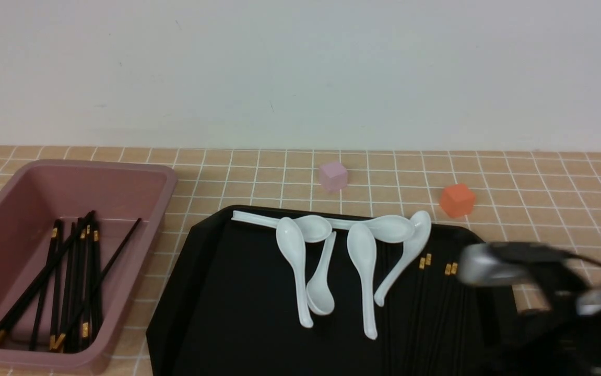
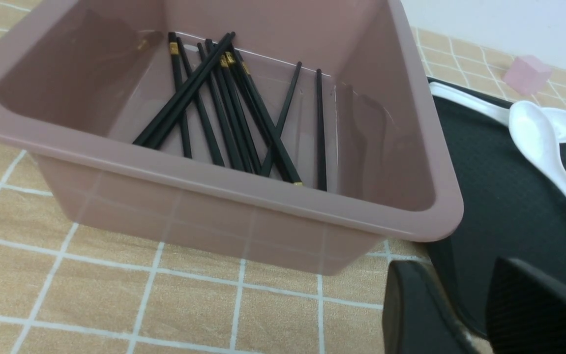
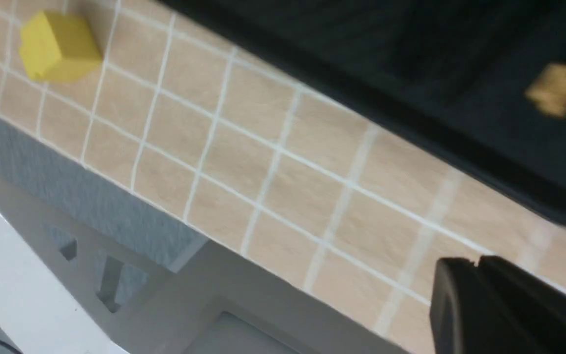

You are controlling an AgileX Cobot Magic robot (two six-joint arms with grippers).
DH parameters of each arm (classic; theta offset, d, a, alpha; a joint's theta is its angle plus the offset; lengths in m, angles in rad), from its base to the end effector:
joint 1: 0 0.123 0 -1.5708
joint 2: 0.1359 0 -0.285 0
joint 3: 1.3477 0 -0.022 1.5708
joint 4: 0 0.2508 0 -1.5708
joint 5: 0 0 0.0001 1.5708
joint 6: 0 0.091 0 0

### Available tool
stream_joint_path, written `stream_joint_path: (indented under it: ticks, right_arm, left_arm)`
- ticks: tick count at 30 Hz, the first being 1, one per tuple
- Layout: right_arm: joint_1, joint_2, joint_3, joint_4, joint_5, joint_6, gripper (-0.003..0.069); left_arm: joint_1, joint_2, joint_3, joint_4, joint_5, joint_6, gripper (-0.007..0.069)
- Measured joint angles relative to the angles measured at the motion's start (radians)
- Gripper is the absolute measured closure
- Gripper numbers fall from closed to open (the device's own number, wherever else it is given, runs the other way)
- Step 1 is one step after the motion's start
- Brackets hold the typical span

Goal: On brown tablecloth take chopsticks from black tray and put them in box.
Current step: 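Move the gripper over the chopsticks on the black tray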

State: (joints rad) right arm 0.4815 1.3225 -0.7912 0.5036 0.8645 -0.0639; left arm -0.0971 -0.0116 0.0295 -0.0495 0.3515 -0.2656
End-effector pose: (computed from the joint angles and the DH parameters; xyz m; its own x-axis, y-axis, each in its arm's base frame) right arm 0.1894 0.1367 0.2382 -0.9542 -0.2090 -0.2139 -0.2834 0.8607 0.4230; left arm 0.0528 -0.0067 0.1722 -0.2982 -0.2794 -0.9127 0.0228 0.9538 -0.2994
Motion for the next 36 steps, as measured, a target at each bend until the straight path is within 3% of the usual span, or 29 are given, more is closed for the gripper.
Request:
stream_joint_path:
  ticks: [6,12,18,29,36]
  right_arm:
    - [0.19,0.255,-0.188,-0.257,-0.062,0.351,0.0555]
    - [0.238,0.434,-0.374,-0.498,-0.026,0.628,0.0451]
    - [0.239,0.547,-0.472,-0.571,0.034,0.666,0.037]
    - [0.235,0.619,-0.477,-0.713,0.034,0.826,0.0363]
    - [0.22,0.642,-0.481,-0.725,-0.015,0.872,0.0363]
  left_arm:
    - [0.0,0.0,0.0,0.0,0.0,0.0,0.0386]
    - [0.0,0.0,0.0,0.0,0.0,0.0,0.0386]
    - [0.0,0.0,0.0,0.0,0.0,0.0,0.0386]
    - [0.0,0.0,0.0,0.0,0.0,0.0,0.0386]
    - [0.0,0.0,0.0,0.0,0.0,0.0,0.0386]
